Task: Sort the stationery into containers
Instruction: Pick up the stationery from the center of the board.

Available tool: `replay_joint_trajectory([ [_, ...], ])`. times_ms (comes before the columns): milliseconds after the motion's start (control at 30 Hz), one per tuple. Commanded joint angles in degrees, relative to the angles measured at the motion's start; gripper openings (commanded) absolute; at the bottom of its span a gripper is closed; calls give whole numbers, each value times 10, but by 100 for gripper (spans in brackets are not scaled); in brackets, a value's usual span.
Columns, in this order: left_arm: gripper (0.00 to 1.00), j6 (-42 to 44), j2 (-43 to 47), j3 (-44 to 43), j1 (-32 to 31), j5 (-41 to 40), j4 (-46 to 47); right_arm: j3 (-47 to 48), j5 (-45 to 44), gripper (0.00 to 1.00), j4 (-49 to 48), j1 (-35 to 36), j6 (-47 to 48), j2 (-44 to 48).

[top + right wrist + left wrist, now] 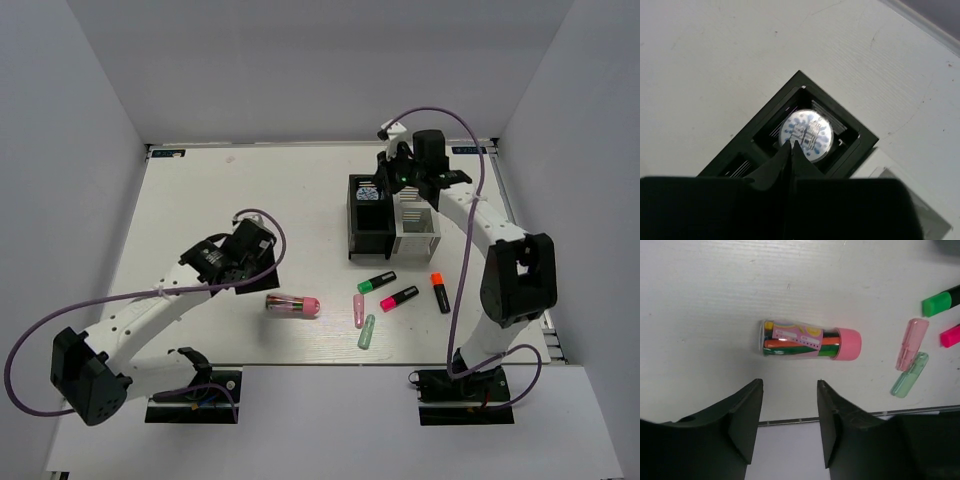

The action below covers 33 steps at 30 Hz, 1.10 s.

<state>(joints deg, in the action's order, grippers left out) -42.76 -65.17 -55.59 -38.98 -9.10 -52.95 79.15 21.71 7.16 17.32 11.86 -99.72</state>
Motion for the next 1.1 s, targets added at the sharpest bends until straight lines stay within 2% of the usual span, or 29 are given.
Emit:
replay_joint_trajectory([
  [0,57,-78,-2,-6,-32,-63,-56,-3,10,0,49,-3,-24,82],
  [33,45,-132,-9,-8,-42,-95,-68,-21,19,0,69,-4,-26,103],
  [67,42,-157,-15,-11,-50,-101,-76,-48,52,0,82,-7,-33,115],
  [100,42,-228,-21,-11,-54,-102,-95,-61,67,36,97,-9,-35,149],
  [133,55,-252,-29,-11,-65,-111,-101,-86,85,90,105,-9,-23,172],
  [167,62,-276,-40,-14,-68,-113,-110,-96,114,91,133,-10,-18,184],
  [200,66,-315,-51,-14,-71,-110,-108,-128,133,91,140,-11,-12,218],
  [233,69,-316,-59,-19,-84,-112,-91,-162,140,91,140,-11,-5,254],
  [267,71,-305,-78,-32,-91,-112,-76,-180,143,79,138,-12,0,274],
  [300,72,-233,-106,-46,-95,-119,-66,-195,140,55,138,-12,11,335],
  [333,70,-206,-126,-90,-106,-129,-90,-232,124,32,138,-13,12,355],
  [367,59,-116,-164,-141,-117,-141,-96,-245,120,2,142,-14,17,372],
  [400,46,-82,-203,-165,-129,-163,-108,-258,104,2,139,-16,26,428],
  [433,23,-5,-217,-207,-132,-164,-151,-288,99,6,134,-16,39,446],
  [467,3,87,-245,-229,-144,-162,-159,-292,97,21,138,-16,43,458],
  [500,3,113,-249,-239,-145,-177,-180,-289,100,33,172,-16,56,471],
  [533,8,162,-248,-235,-152,-178,-177,-290,104,40,179,-17,63,472],
  [567,20,144,-239,-232,-147,-181,-179,-298,108,44,181,-16,70,474],
  [600,58,108,-224,-233,-135,-174,-207,-309,111,54,180,-18,70,479],
  [633,66,9,-213,-218,-124,-152,-199,-316,109,57,165,-18,63,480],
  [667,74,-39,-169,-186,-96,-114,-188,-325,108,57,160,-19,57,478],
  [700,88,-90,-150,-142,-91,-82,-182,-332,108,57,148,-19,52,473],
  [733,92,-235,-134,-115,-86,-73,-168,-336,112,58,144,-19,35,471],
  [800,93,-337,-64,-25,-96,-77,-103,-354,119,58,128,-20,25,468],
  [867,96,-446,-15,27,-130,-130,-56,-359,130,58,126,-22,15,472],
  [933,96,-505,-8,40,-149,-189,-55,-360,129,58,124,-21,13,474],
  [967,96,-579,-14,48,-150,-200,-61,-363,127,58,126,-20,13,477],
  [1000,90,-610,-20,51,-151,-211,-73,-368,127,58,124,-21,12,478],
  [1067,87,-673,-39,68,-154,-233,-56,-372,130,58,121,-21,10,480],
])
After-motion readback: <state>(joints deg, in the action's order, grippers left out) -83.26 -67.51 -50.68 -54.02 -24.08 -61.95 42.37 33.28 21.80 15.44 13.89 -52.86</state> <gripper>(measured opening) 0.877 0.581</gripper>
